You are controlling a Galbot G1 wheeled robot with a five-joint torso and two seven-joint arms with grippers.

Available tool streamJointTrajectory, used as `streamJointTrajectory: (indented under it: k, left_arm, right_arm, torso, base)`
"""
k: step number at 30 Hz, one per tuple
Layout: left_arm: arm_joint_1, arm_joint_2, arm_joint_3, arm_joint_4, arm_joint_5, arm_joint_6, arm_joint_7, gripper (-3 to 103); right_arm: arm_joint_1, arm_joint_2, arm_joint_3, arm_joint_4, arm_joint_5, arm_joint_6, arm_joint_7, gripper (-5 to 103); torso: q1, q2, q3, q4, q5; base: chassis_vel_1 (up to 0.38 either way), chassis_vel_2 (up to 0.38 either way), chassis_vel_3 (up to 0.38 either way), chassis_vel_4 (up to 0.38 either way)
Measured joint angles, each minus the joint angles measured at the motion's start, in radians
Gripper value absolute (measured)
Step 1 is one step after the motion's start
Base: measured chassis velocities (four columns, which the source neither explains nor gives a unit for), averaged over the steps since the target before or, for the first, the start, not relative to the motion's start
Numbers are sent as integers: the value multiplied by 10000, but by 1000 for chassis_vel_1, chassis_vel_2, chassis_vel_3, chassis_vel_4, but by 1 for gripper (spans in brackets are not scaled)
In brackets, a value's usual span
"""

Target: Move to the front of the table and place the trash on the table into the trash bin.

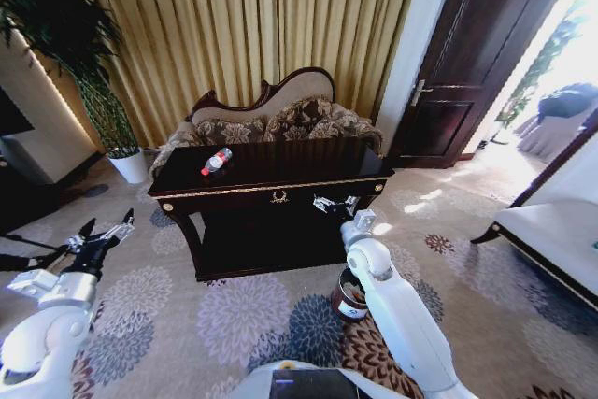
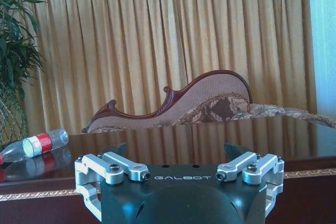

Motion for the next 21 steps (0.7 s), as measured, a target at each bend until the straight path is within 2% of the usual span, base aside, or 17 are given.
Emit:
streamJointTrajectory:
  k: [21]
  left_arm:
    - [27,-79,18,-11,162,-99,64,100]
  right_arm:
    - [4,9,15,34,5,-21,-18,100]
  torso:
    - [0,0,0,-3,0]
  base:
    - [-91,86,91,-86]
